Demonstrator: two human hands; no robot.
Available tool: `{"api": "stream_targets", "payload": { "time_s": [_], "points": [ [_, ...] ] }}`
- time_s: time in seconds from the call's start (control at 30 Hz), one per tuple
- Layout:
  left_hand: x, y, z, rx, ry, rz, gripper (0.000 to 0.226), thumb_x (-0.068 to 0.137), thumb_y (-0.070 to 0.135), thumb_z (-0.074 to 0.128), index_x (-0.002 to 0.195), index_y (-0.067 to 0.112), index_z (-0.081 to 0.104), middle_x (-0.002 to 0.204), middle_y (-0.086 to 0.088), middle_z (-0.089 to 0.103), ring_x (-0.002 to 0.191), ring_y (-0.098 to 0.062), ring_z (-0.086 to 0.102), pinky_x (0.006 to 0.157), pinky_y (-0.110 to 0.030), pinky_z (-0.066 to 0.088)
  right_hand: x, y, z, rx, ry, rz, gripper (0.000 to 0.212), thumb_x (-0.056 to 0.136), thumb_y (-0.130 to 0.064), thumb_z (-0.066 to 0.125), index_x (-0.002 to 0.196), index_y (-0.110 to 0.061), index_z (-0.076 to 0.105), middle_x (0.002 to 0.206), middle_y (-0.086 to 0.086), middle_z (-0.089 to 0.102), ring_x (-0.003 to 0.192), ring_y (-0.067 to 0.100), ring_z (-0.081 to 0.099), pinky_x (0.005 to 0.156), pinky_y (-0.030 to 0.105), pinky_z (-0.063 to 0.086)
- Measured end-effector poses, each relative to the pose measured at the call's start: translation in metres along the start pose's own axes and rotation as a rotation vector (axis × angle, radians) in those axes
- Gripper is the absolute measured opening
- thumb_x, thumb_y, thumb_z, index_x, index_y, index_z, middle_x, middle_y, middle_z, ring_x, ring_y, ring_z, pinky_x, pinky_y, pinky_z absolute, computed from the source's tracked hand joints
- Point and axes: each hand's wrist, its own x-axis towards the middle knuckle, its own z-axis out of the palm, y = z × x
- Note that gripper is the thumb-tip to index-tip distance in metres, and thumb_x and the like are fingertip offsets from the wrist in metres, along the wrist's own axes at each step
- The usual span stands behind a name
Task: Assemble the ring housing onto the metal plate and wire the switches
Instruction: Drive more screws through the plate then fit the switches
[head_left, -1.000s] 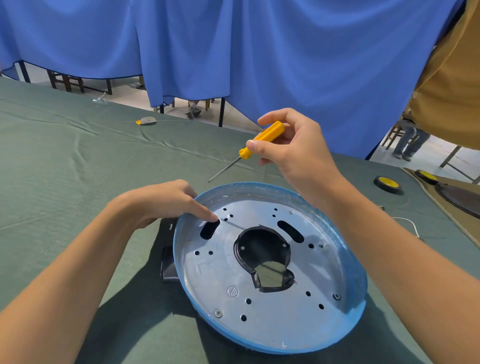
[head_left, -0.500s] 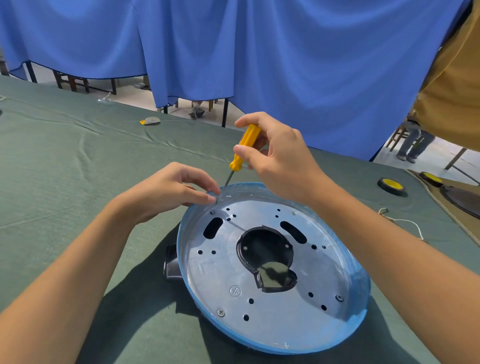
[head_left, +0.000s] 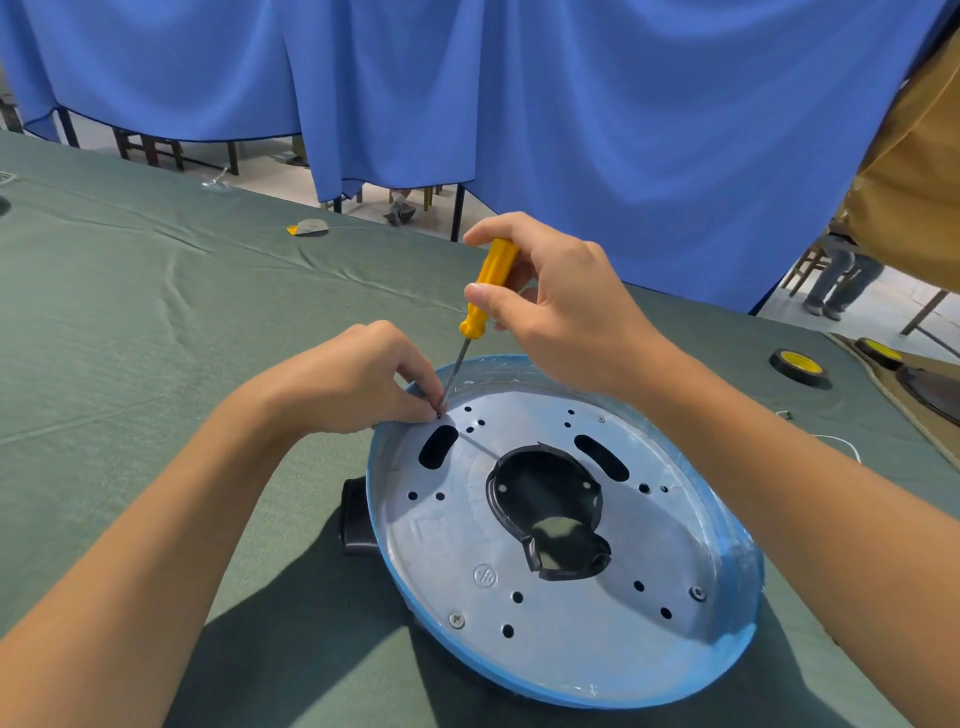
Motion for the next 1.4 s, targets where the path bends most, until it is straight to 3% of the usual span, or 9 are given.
{"api": "stream_targets", "payload": {
  "time_s": [0.1, 0.2, 0.33, 0.5, 0.8, 0.97, 1.13, 1.27, 1.4],
  "points": [
    [0.0, -0.001, 0.002, 0.069, 0.037, 0.024, 0.024, 0.081, 0.026, 0.077, 0.071, 0.047, 0.073, 0.074, 0.031, 0.064, 0.075, 0.014, 0.056, 0.058, -0.008, 0.04, 0.0, 0.0, 0.0, -0.005, -0.003, -0.004, 0.031, 0.093, -0.02, 0.063, 0.122, -0.013, 0.056, 0.087, 0.015, 0.062, 0.079, 0.028, 0.063, 0.071, 0.042, 0.054],
    [0.0, -0.001, 0.003, 0.117, 0.066, 0.042, 0.012, 0.081, 0.025, 0.078, 0.08, 0.037, 0.079, 0.076, 0.028, 0.066, 0.076, 0.02, 0.053, 0.058, -0.007, 0.037, -0.001, -0.001, 0.002, -0.01, -0.011, -0.007, 0.031, 0.093, -0.019, 0.063, 0.123, -0.012, 0.056, 0.087, 0.016, 0.063, 0.078, 0.028, 0.064, 0.072, 0.041, 0.053],
    [-0.001, 0.002, 0.003, 0.118, 0.057, 0.054, 0.019, 0.08, 0.025, 0.079, 0.069, 0.039, 0.073, 0.076, 0.023, 0.067, 0.074, 0.024, 0.051, 0.062, -0.01, 0.037, -0.002, -0.001, 0.003, -0.002, -0.023, -0.01, 0.032, 0.093, -0.018, 0.063, 0.124, -0.012, 0.055, 0.087, 0.017, 0.064, 0.078, 0.029, 0.064, 0.072, 0.041, 0.052],
    [-0.002, 0.004, 0.003, 0.102, 0.047, 0.047, 0.014, 0.081, 0.026, 0.079, 0.072, 0.037, 0.075, 0.079, 0.02, 0.069, 0.074, 0.016, 0.055, 0.068, -0.019, 0.044, -0.001, -0.001, 0.004, 0.001, -0.034, -0.019, 0.032, 0.094, -0.017, 0.062, 0.124, -0.011, 0.055, 0.087, 0.019, 0.063, 0.078, 0.03, 0.064, 0.072, 0.043, 0.053],
    [-0.001, 0.003, 0.004, 0.108, 0.05, 0.027, 0.017, 0.079, 0.03, 0.08, 0.066, 0.038, 0.072, 0.072, 0.019, 0.067, 0.078, 0.015, 0.055, 0.063, -0.016, 0.043, 0.004, -0.005, 0.0, -0.033, -0.145, -0.092, 0.025, 0.093, -0.009, 0.062, 0.117, -0.01, 0.055, 0.089, 0.019, 0.063, 0.08, 0.032, 0.058, 0.076, 0.044, 0.05],
    [-0.001, 0.005, 0.004, 0.112, 0.06, 0.017, 0.012, 0.078, 0.031, 0.08, 0.068, 0.036, 0.074, 0.072, 0.016, 0.068, 0.07, -0.003, 0.06, 0.066, -0.026, 0.05, 0.013, -0.009, -0.006, -0.098, -0.257, -0.117, 0.027, 0.093, -0.007, 0.06, 0.119, -0.012, 0.054, 0.095, 0.014, 0.064, 0.087, 0.03, 0.059, 0.079, 0.043, 0.049],
    [-0.001, 0.005, 0.005, 0.112, 0.077, 0.018, 0.01, 0.078, 0.031, 0.081, 0.069, 0.032, 0.076, 0.067, 0.016, 0.067, 0.069, -0.009, 0.06, 0.066, -0.029, 0.05, 0.024, -0.02, -0.008, -0.166, -0.343, -0.105, 0.027, 0.093, -0.01, 0.061, 0.118, -0.017, 0.057, 0.097, 0.003, 0.062, 0.089, 0.021, 0.058, 0.081, 0.035, 0.049],
    [-0.001, 0.003, 0.005, 0.094, 0.075, 0.024, 0.01, 0.078, 0.029, 0.08, 0.07, 0.031, 0.076, 0.066, 0.028, 0.063, 0.071, 0.002, 0.057, 0.058, -0.016, 0.042, 0.03, -0.024, -0.006, -0.264, -0.295, -0.064, 0.02, 0.09, -0.027, 0.067, 0.106, -0.017, 0.062, 0.078, -0.014, 0.046, 0.078, 0.013, 0.047, 0.071, 0.026, 0.038],
    [-0.002, 0.004, 0.005, 0.078, 0.074, 0.025, 0.011, 0.079, 0.028, 0.08, 0.069, 0.032, 0.076, 0.066, 0.019, 0.067, 0.073, 0.004, 0.057, 0.059, -0.015, 0.042, 0.035, -0.029, 0.001, -0.347, -0.248, 0.035, 0.025, 0.087, -0.03, 0.066, 0.078, -0.011, 0.052, 0.084, 0.0, 0.051, 0.078, 0.026, 0.055, 0.061, 0.027, 0.045]
  ]
}}
